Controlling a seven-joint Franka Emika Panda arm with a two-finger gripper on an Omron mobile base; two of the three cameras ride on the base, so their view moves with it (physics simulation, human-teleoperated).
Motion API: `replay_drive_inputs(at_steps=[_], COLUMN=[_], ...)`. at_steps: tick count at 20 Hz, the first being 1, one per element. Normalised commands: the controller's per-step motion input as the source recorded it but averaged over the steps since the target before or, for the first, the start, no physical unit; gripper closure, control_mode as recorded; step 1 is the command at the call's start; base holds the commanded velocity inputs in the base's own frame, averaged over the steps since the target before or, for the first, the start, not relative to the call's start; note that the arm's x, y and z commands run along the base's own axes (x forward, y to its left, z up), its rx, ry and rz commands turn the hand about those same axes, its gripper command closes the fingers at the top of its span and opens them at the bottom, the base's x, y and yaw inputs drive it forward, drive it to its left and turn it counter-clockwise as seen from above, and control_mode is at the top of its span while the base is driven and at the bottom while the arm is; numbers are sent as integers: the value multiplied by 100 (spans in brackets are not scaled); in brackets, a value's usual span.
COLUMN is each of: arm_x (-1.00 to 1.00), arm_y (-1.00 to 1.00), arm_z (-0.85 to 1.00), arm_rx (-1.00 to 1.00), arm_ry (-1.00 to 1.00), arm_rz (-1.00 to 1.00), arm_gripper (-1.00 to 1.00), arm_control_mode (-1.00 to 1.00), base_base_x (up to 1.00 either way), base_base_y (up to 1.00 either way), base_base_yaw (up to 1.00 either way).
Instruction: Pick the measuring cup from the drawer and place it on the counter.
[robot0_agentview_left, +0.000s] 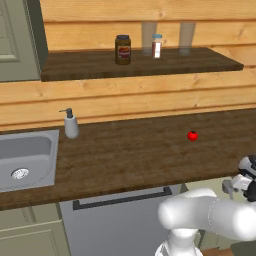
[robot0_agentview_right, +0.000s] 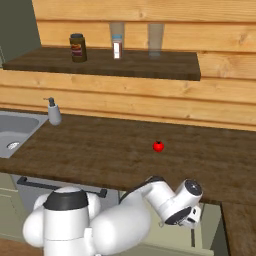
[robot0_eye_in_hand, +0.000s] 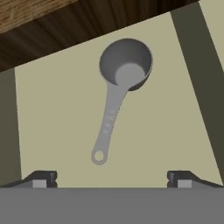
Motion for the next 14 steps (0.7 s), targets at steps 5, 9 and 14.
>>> replay_drive_inputs(at_steps=[5,9,14], arm_x=[16,26,14], arm_y=[0,0,0], arm_z=[-21,-16,-18], arm_rx=[0,0,0], arm_ry=[0,2,0], arm_rz=[0,0,1], arm_gripper=[-100,-100,-100], arm_control_mode=[-100,-100,-100], base_base_x=[0,0,0], base_base_y=[0,0,0], base_base_yaw=[0,0,0])
